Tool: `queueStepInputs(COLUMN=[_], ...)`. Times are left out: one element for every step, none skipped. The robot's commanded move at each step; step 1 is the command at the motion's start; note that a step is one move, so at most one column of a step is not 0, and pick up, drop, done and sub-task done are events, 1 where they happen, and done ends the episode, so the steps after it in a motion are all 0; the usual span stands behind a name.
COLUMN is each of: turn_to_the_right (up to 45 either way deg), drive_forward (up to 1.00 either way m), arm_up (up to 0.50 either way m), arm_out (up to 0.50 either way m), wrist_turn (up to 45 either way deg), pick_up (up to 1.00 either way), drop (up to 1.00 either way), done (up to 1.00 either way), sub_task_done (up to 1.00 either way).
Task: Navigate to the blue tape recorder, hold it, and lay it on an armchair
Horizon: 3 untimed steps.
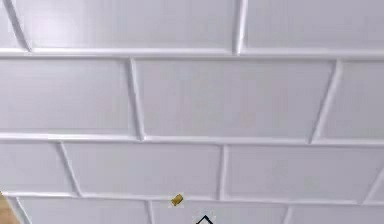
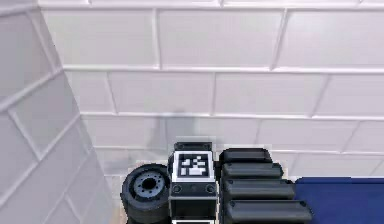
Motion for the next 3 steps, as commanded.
queueStepInputs(turn_to_the_right=[-45.0, -30.0, 0.0], drive_forward=[0.00, 0.00, 1.00], arm_up=[0.00, 0.00, 0.00], arm_out=[0.00, 0.00, 0.00], wrist_turn=[0.0, 0.0, 0.0], pick_up=[0.00, 0.00, 0.00], drop=[0.00, 0.00, 0.00], done=[0.00, 0.00, 0.00], sub_task_done=[0.00, 0.00, 0.00])
